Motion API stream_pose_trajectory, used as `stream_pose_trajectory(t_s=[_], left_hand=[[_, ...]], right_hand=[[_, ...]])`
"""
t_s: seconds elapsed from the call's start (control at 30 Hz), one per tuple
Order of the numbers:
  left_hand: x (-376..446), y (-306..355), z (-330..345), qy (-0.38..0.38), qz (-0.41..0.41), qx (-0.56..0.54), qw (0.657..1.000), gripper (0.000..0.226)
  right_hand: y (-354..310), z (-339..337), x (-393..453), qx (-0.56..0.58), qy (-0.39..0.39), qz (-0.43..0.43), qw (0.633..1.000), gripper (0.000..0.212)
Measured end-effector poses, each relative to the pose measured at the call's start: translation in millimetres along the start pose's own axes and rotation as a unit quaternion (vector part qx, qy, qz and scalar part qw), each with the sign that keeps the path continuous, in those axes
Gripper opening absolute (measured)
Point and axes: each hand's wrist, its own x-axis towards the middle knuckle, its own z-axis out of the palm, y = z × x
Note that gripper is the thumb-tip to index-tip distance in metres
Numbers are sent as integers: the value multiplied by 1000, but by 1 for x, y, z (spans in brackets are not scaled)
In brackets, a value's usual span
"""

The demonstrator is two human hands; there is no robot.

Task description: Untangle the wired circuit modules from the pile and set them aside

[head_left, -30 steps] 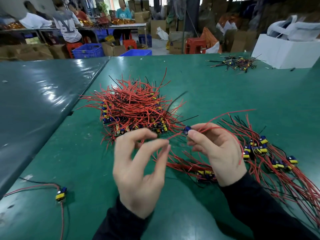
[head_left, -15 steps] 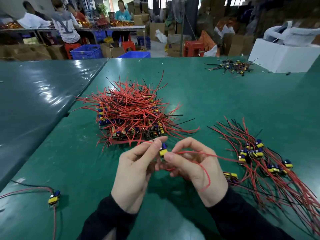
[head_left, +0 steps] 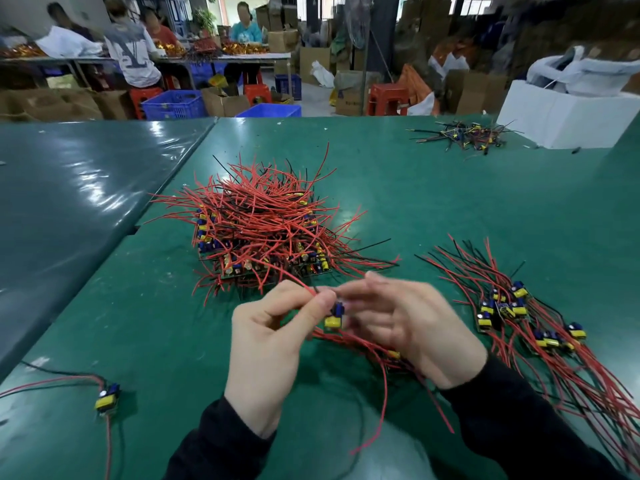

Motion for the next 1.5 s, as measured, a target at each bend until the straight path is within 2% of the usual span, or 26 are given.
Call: stream_pose_trajectory(t_s=[0.03, 0.1, 0.17, 0.27, 0.37, 0.53, 0.63, 0.83, 1.0, 1.1, 1.17, 1.33, 1.5], left_hand=[[-1, -1, 2, -3, 7, 9, 1000, 16], [-1, -4, 2, 6, 5, 17, 1000, 16], [1, -3, 0, -4, -6, 17, 1000, 15], [5, 5, -8, -74, -74, -35, 994, 14], [9, 8, -17, -122, -137, -82, 980, 33], [11, 13, -24, -159, -128, -74, 976, 16], [11, 12, -21, -133, -95, -74, 984, 6], [6, 4, -10, -56, -10, 28, 998, 4], [6, 3, -10, -47, -41, -24, 998, 5], [7, 3, -10, -43, -59, -42, 996, 7], [7, 4, -10, -40, -49, -29, 998, 9], [7, -2, -9, -46, -19, 37, 998, 8], [7, -5, -10, -49, -7, 57, 997, 27]], right_hand=[[3, 3, -1, -24, -34, 34, 999, 22], [8, 10, -4, -59, -75, 35, 995, 18], [7, 13, -6, -70, -78, 33, 994, 16], [3, 8, -5, -86, -74, 53, 992, 15], [-3, 8, -6, -104, -98, 75, 987, 8], [-2, 12, -10, -138, -122, 38, 982, 16], [-2, 13, -12, -159, -125, 25, 979, 16], [10, 10, -10, -266, -69, -10, 961, 27], [13, 10, -8, -263, -40, -5, 964, 18], [15, 10, -6, -212, -14, -27, 977, 17], [13, 9, -6, -180, -16, -53, 982, 8], [13, 8, -4, -168, -5, -68, 983, 19], [17, 8, -3, -182, 13, -79, 980, 13]])
